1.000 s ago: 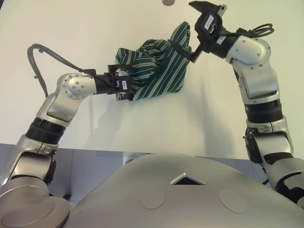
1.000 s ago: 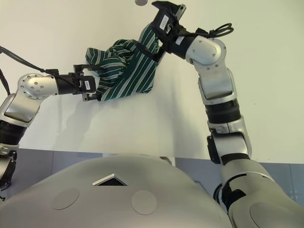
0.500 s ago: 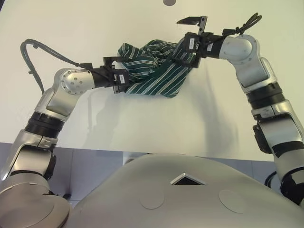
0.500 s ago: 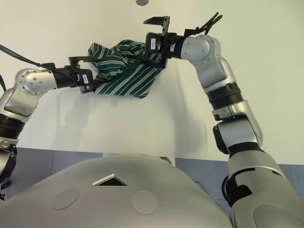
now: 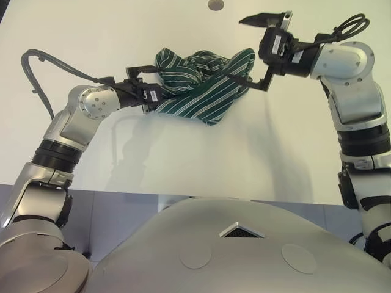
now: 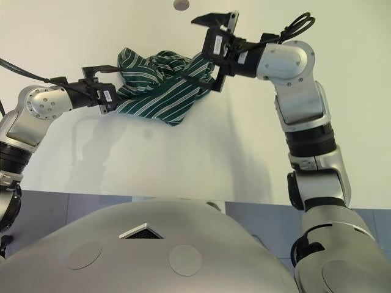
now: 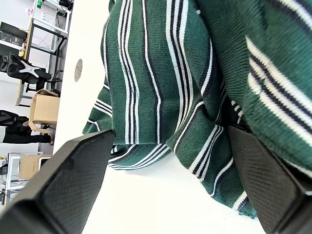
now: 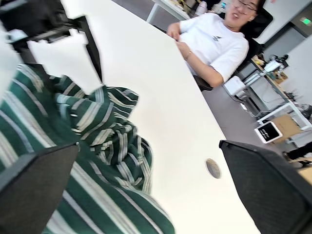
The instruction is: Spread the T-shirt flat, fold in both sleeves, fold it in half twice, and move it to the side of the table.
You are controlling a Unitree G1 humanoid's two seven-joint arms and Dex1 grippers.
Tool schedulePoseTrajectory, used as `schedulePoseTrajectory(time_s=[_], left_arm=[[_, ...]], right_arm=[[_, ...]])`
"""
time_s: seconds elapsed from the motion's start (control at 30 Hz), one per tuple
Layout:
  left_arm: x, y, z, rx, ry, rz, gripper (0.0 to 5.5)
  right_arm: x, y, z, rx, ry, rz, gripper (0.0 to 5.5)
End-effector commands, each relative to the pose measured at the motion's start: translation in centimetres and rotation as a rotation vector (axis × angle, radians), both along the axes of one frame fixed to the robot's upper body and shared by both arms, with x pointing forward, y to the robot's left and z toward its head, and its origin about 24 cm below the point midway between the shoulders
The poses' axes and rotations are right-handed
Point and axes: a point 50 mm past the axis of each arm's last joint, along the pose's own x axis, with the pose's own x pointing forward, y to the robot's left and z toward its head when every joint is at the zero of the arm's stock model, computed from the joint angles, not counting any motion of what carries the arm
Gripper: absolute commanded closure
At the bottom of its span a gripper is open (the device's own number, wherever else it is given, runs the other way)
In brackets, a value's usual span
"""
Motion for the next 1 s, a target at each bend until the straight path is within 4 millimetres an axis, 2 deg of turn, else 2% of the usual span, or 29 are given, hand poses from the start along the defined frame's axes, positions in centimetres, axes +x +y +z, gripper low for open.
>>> schedulePoseTrajectory(time_s=[0.03,0.1,0.2,0.3,0.47,0.7,0.9,1.0], left_arm=[[-3.4,2.1,-5.7,0.202,0.259,0.041,1.35],[-3.4,2.1,-5.7,0.199,0.257,0.041,1.35],[-3.5,2.1,-5.8,0.2,0.256,0.047,1.35],[-3.4,2.0,-5.8,0.196,0.253,0.047,1.35],[-3.4,1.9,-5.8,0.193,0.252,0.046,1.35],[-3.4,1.8,-5.7,0.193,0.241,0.046,1.35],[-3.4,1.8,-5.7,0.194,0.243,0.039,1.35],[-3.4,1.8,-5.7,0.196,0.244,0.036,1.35]], right_arm=[[2.2,-1.1,-1.4,-0.065,0.006,-0.086,0.13],[2.6,-1.8,-2.9,-0.122,0.04,-0.092,0.13],[2.3,-2.1,-5.0,-0.199,0.106,-0.013,0.13],[2.3,-1.7,-5.7,-0.215,0.116,0.025,0.13],[2.6,-1.0,-5.2,-0.142,0.097,0.012,0.13],[2.8,-1.0,-4.1,-0.031,0.146,0.005,1.4],[2.6,-1.3,-5.6,-0.056,0.204,-0.014,2.66],[2.6,-1.1,-7.0,-0.067,0.243,-0.028,3.3]])
